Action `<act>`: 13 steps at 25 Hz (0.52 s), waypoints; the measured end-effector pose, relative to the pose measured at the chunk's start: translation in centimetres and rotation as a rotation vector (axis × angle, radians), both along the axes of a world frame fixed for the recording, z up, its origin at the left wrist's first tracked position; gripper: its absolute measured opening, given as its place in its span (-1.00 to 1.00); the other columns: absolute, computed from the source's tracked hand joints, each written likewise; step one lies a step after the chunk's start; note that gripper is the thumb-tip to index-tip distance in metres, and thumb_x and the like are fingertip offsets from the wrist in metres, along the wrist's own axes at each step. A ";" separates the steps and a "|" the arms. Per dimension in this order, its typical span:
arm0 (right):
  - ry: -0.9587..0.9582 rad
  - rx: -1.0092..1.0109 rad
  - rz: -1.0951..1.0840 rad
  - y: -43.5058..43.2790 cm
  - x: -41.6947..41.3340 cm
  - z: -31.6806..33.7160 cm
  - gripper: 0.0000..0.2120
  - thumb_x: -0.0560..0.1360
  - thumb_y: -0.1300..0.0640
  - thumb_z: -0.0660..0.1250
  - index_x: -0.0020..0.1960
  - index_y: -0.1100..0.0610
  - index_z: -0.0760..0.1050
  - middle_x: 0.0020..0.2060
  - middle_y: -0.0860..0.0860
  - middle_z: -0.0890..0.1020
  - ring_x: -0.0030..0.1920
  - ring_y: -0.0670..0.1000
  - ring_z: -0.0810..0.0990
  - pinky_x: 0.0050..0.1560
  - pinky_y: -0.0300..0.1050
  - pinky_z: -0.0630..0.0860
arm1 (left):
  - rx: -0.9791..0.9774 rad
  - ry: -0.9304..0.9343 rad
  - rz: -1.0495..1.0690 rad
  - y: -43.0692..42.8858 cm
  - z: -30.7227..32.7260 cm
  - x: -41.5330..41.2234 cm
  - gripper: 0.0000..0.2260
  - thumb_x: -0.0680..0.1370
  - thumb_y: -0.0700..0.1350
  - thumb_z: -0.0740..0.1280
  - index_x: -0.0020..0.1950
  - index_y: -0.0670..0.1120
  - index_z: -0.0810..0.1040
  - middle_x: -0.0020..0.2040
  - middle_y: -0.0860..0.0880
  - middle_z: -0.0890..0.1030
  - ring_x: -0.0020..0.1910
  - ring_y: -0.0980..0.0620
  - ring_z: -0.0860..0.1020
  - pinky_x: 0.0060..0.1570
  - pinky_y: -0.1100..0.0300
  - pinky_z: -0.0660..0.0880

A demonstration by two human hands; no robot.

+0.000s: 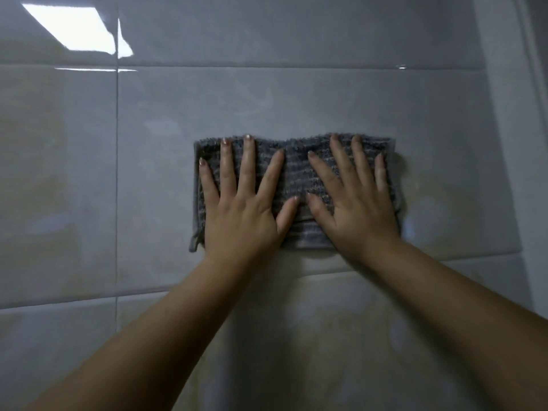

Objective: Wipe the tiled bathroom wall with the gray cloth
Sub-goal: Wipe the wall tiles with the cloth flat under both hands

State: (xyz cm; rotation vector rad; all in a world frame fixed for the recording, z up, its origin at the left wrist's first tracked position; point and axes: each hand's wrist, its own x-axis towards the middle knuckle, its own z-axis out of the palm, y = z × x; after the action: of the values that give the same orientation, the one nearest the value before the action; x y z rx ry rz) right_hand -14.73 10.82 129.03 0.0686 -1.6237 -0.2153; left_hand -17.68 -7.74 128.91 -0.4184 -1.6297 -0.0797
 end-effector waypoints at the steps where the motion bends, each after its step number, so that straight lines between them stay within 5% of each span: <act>1: -0.009 0.010 -0.003 0.5 0.2 -1.3 -0.41 0.58 -0.23 -0.01 0.56 -0.07 0.11 0.57 0.06 0.07 0.57 0.16 -0.04 0.50 0.29 -0.10 | -0.028 0.018 -0.002 0.3 -1.4 0.1 -0.38 0.60 0.32 -0.07 0.61 0.08 0.10 0.61 -0.16 0.06 0.58 -0.26 -0.04 0.49 -0.31 -0.11; 6: -0.033 0.095 0.009 2.4 0.4 -1.6 -0.42 0.57 -0.23 0.00 0.55 -0.09 0.12 0.57 0.06 0.08 0.57 0.16 -0.03 0.50 0.31 -0.10 | -0.014 0.036 0.017 1.8 -1.9 0.2 -0.37 0.59 0.33 -0.05 0.60 0.08 0.12 0.61 -0.18 0.08 0.58 -0.28 -0.01 0.49 -0.31 -0.11; 13: 0.019 -0.064 0.006 8.0 1.1 2.2 -0.42 0.57 -0.23 -0.02 0.56 -0.11 0.08 0.57 0.04 0.08 0.57 0.15 -0.02 0.50 0.28 -0.09 | 0.042 0.002 -0.032 8.6 3.3 1.0 -0.38 0.59 0.33 -0.08 0.61 0.11 0.05 0.62 -0.14 0.01 0.58 -0.25 -0.09 0.49 -0.28 -0.19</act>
State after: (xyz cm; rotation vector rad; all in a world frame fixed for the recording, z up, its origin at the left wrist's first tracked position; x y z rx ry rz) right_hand -13.60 18.80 131.21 0.0224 -1.6102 -0.1592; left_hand -16.63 0.89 132.21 -0.4120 -1.6173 -0.1371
